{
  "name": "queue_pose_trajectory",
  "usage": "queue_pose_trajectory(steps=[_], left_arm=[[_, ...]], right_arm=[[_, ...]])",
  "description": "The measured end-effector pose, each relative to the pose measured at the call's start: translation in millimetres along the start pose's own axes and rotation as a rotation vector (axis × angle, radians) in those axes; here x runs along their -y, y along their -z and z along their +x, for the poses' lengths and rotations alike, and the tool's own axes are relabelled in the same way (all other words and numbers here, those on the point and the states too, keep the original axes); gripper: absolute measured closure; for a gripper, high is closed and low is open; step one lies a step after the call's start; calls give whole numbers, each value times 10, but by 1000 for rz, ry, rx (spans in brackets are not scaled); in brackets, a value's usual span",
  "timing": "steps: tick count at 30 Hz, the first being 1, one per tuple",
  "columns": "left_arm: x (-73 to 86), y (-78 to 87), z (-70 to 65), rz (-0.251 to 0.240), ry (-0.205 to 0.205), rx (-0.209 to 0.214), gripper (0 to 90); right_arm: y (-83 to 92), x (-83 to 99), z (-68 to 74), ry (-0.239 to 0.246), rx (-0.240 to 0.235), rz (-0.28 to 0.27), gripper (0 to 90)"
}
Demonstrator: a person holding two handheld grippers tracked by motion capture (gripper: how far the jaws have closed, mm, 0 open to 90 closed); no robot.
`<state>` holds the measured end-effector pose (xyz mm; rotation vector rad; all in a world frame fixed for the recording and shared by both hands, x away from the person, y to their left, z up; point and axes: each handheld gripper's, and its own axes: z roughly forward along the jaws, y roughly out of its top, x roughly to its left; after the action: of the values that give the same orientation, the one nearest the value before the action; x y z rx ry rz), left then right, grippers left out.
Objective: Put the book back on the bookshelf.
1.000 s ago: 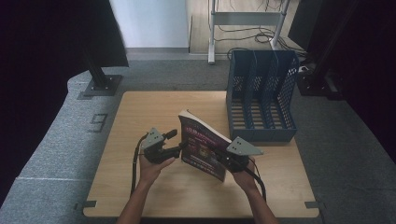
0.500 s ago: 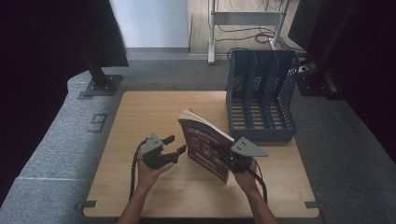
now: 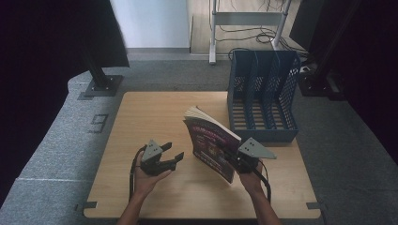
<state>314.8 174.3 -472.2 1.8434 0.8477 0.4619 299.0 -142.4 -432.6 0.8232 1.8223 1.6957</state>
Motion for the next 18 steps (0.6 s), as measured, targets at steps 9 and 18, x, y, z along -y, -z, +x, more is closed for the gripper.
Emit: queue_pose_trajectory(steps=[9, 18], left_arm=[[21, 39, 73, 7, 16, -19, 344], [19, 102, 153, -1, 38, -41, 344]], right_arm=[[20, -15, 6, -1, 14, -3, 815], [63, -62, 10, -1, 42, -28, 815]])
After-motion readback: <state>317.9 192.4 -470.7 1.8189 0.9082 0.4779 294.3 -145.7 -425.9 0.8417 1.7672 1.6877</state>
